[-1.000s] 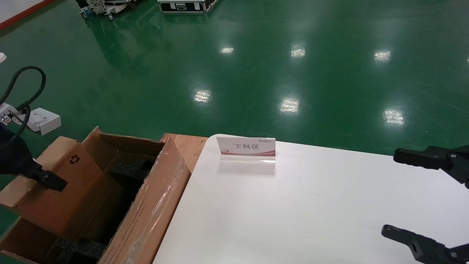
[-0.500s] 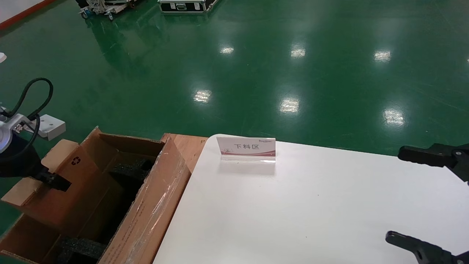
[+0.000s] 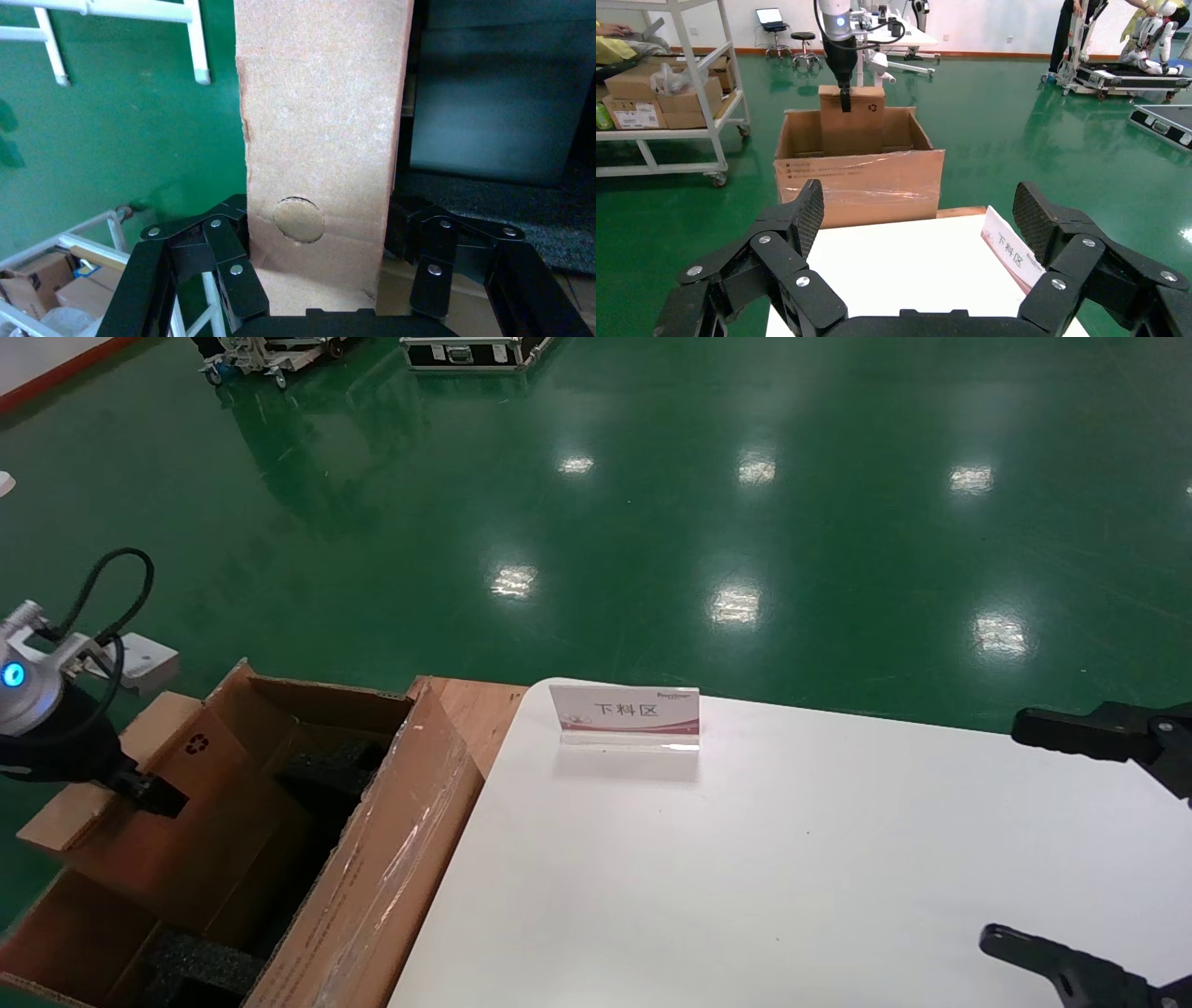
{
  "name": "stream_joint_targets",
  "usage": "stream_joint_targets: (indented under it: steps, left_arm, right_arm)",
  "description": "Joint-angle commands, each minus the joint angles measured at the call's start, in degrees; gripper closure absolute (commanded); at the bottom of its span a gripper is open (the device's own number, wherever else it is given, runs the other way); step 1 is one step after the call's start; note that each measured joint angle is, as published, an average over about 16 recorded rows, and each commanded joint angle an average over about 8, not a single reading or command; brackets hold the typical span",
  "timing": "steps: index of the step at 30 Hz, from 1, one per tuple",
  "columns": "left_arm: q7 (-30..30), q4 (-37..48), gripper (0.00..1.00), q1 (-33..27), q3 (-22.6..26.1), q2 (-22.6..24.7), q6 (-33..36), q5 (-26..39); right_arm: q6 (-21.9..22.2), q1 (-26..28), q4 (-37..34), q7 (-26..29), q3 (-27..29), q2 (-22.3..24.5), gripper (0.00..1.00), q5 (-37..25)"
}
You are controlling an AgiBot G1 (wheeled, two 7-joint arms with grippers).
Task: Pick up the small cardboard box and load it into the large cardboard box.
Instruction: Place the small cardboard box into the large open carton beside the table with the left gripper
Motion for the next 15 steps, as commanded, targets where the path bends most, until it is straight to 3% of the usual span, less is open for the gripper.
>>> stream_joint_targets:
  steps: [1,15]
  left_arm:
    - [0.3,1.2,1.00,1.3,0.0,0.5,-0.8,-0.5]
    - [4.6,12.9,1.00,12.2,-0.6,6.4,-3.6,-5.6]
  right_arm:
    - [0.0,0.0,0.0,0.0,0.0,0.0,0.00,0.0]
    - [0.0,0.0,0.0,0.0,-0.1,0.0,0.00,0.0]
